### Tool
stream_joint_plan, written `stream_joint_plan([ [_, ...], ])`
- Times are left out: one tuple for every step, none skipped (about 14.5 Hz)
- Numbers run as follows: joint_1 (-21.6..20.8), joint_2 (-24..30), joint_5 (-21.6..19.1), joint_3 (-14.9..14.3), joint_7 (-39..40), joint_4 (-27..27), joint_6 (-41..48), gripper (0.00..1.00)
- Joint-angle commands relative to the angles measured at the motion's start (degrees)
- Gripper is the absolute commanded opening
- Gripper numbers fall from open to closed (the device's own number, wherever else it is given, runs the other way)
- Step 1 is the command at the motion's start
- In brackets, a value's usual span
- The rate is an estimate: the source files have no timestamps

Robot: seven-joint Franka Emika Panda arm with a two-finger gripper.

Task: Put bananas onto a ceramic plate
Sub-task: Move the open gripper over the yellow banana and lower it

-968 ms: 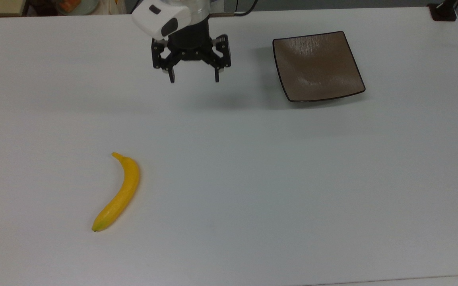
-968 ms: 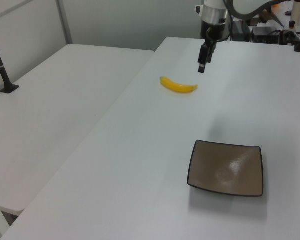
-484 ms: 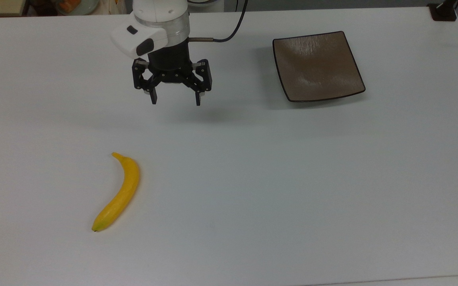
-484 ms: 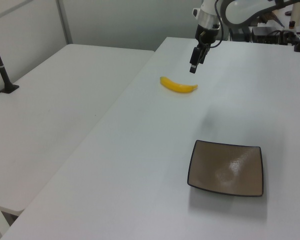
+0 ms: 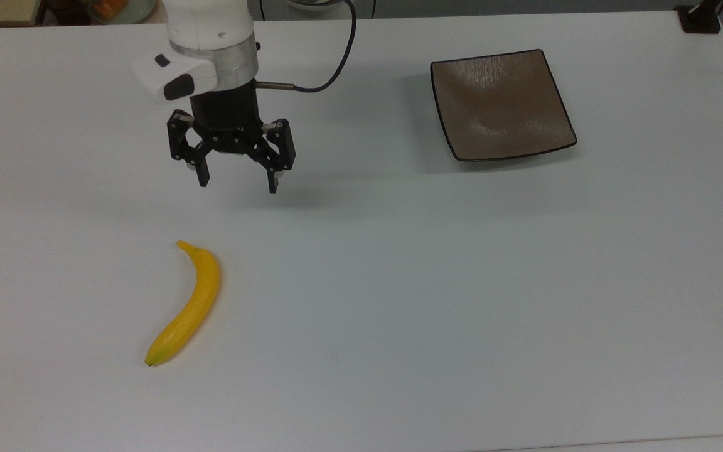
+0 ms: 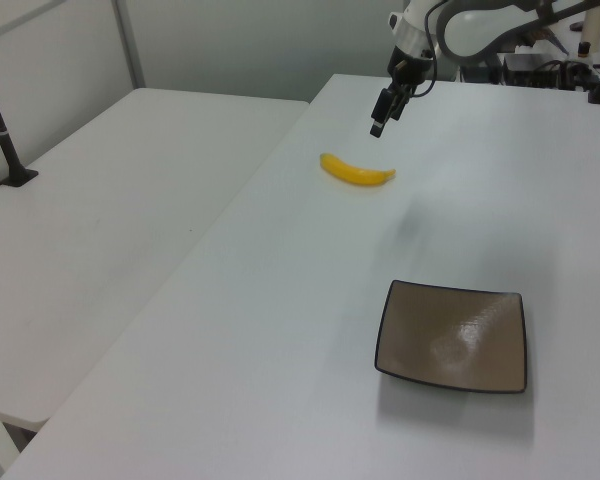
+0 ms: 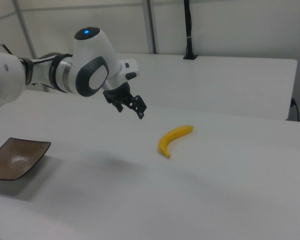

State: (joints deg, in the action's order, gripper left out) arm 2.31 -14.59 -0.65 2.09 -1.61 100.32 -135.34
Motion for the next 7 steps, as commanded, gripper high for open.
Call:
stream_joint_plan([
  [0.24,-2.89,0.82,-0.33,0.03,-1.87,-2.12,1.00],
  [0.59,-4.38,0.82,-0.42,-0.05,-2.67,-2.12,1.00],
  [1.12,-5.44,1.00,-0.42,0.03,-3.89,-2.03,1.00],
  [1.56,-5.97,0.91,-0.42,0.03,-3.99,-2.12,1.00],
  [2.26,-6.76,0.91,-0.51,0.03,-3.99,-2.20,1.00],
  [2.87,-8.33,0.91,-0.85,0.03,-4.43,-2.20,1.00],
  [3.14,-9.91,0.91,-1.90,0.12,-5.48,-2.38,1.00],
])
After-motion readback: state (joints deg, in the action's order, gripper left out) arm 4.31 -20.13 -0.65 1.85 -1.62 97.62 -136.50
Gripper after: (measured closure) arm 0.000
